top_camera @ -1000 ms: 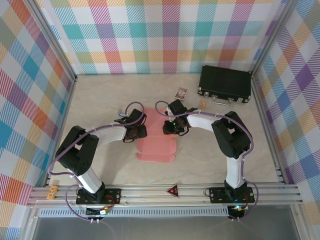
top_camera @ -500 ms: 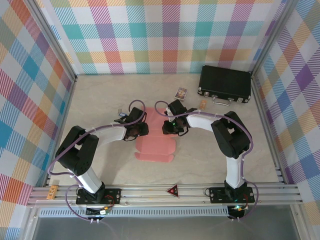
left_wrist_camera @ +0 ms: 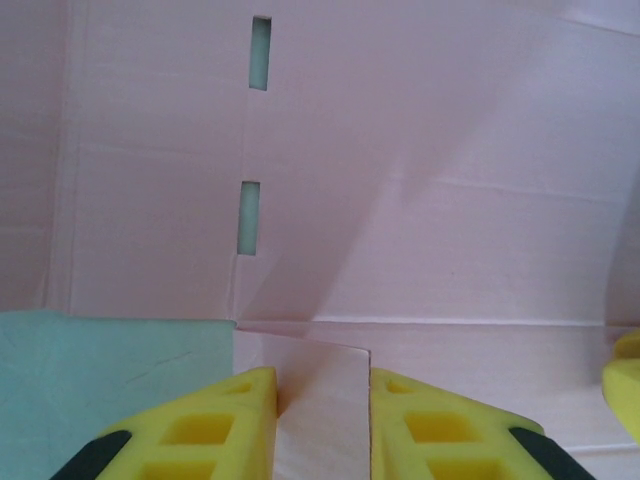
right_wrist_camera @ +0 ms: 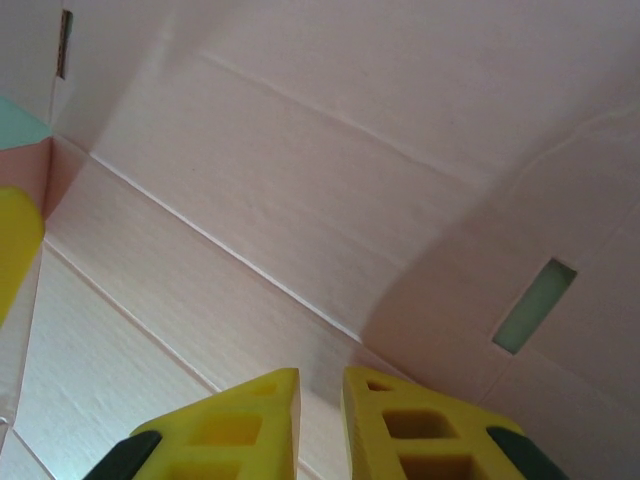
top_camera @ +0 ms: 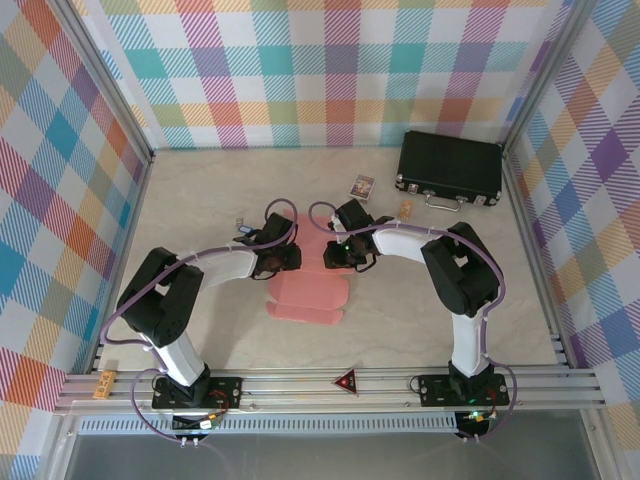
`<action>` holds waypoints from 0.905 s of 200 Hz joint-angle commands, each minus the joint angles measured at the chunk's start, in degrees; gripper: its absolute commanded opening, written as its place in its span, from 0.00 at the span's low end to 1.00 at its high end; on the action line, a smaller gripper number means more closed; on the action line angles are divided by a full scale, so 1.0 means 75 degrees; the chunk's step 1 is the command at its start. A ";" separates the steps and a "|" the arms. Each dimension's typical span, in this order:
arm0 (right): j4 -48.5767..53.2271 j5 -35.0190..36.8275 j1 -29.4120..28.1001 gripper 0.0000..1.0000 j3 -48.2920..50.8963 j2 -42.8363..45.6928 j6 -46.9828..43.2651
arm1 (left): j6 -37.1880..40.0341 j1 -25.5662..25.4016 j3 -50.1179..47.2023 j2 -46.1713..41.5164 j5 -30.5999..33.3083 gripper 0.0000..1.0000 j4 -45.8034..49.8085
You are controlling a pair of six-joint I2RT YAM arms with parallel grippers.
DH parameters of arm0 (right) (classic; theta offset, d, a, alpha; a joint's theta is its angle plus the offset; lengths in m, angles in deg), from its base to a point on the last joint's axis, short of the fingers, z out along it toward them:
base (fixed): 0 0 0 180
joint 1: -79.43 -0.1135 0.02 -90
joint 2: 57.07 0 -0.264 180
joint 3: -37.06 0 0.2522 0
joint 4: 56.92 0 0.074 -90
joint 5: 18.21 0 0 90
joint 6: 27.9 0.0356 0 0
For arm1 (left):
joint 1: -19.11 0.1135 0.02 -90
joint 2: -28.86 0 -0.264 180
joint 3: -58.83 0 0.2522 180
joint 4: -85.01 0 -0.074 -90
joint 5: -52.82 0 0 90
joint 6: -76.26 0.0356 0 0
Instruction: Fold the paper box
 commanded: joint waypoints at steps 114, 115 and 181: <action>0.0301 0.1482 0.0033 0.25 0.1147 0.1961 0.0634 | 0.0386 -0.0354 0.0194 -0.1370 0.0113 0.44 0.1039; 0.0304 0.1486 0.0044 0.25 0.1165 0.1973 0.0634 | 0.0388 -0.0363 0.0200 -0.1365 0.0107 0.44 0.1043; -0.0152 0.1066 0.0707 0.31 0.2265 0.2731 0.1212 | 0.0404 -0.0676 0.0922 0.0088 -0.0567 0.10 0.0823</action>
